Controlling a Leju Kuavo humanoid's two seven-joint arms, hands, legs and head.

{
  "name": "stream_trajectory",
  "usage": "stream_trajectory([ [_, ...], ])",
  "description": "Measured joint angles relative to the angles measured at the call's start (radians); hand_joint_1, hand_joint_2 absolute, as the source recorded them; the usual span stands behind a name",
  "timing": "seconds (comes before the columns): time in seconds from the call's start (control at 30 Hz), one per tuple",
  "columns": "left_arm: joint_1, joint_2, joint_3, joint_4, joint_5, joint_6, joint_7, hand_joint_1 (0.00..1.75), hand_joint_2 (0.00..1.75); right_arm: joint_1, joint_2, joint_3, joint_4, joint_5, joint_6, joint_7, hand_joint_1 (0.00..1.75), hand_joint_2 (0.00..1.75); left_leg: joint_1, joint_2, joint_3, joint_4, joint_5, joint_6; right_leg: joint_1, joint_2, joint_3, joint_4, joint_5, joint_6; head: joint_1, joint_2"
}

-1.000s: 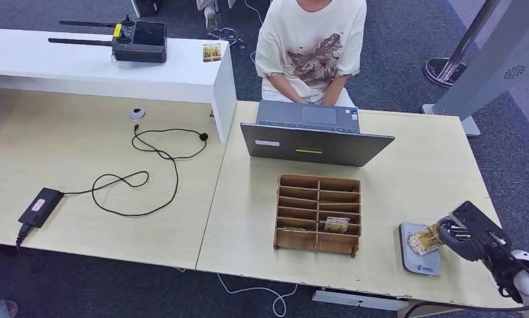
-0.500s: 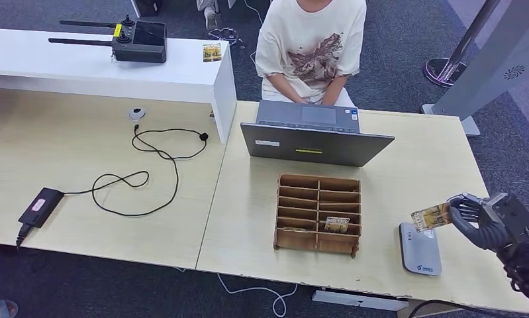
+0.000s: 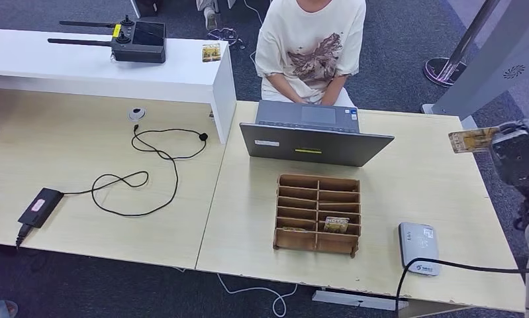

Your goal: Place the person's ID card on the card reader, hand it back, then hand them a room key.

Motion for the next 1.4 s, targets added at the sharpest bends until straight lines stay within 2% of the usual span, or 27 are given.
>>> stream_trajectory([
  [0.17, -0.003, -0.004, 0.0, 0.0, 0.0, -0.008, -0.001, 0.0, 1.75, -0.064, 0.05, 0.064, -0.079, 0.211, -0.208, 0.011, 1.75, 1.75, 0.0, 0.0, 0.0, 0.0, 0.0, 0.0, 0.0, 0.0, 0.0, 0.001, 0.0, 0.0, 0.0, 0.0],
  [0.37, -0.01, -0.004, -0.005, 0.0, 0.0, -0.019, -0.01, 0.0, 1.75, -0.195, 0.1, 0.159, -0.098, 0.468, -0.353, 0.046, 1.75, 1.75, 0.0, 0.001, 0.001, 0.0, 0.001, -0.001, 0.0, 0.001, 0.0, 0.002, 0.0, 0.0, 0.0, 0.0],
  [0.47, -0.012, -0.004, -0.013, 0.0, -0.001, -0.025, -0.015, 0.0, 1.75, -0.287, 0.114, 0.229, -0.057, 0.612, -0.373, 0.085, 1.75, 1.75, 0.0, 0.001, 0.001, 0.0, 0.001, -0.001, 0.0, 0.001, 0.0, 0.002, 0.001, -0.001, 0.0, 0.0],
  [0.67, -0.013, -0.004, -0.024, 0.0, 0.0, -0.034, -0.022, 0.0, 1.75, -0.471, 0.167, 0.347, 0.138, 0.731, -0.34, 0.112, 1.75, 1.75, 0.0, 0.001, 0.001, 0.0, 0.002, -0.002, 0.0, 0.001, 0.0, 0.003, 0.001, -0.001, 0.0, 0.0],
  [0.9, -0.012, -0.004, -0.025, 0.0, 0.0, -0.035, -0.033, 0.0, 1.75, -0.659, 0.278, 0.453, 0.442, 0.809, -0.201, 0.188, 1.75, 1.75, 0.0, 0.0, 0.002, 0.0, 0.003, -0.003, 0.0, 0.001, 0.0, 0.004, 0.001, -0.002, 0.0, 0.0],
  [1.1, -0.011, -0.004, -0.025, 0.0, 0.001, -0.035, -0.035, 0.0, 1.75, -0.76, 0.345, 0.497, 0.61, 0.84, -0.059, 0.275, 1.75, 1.75, 0.0, 0.0, 0.001, 0.0, 0.003, -0.003, 0.0, 0.001, -0.001, 0.004, 0.001, -0.002, 0.0, 0.0],
  [1.4, -0.008, -0.003, -0.025, 0.0, 0.002, -0.033, -0.035, 0.0, 1.75, -0.841, 0.372, 0.495, 0.722, 0.78, 0.05, 0.394, 1.75, 1.75, 0.0, 0.0, 0.001, 0.001, 0.003, -0.003, 0.0, 0.001, -0.001, 0.003, 0.001, -0.002, 0.0, 0.0],
])
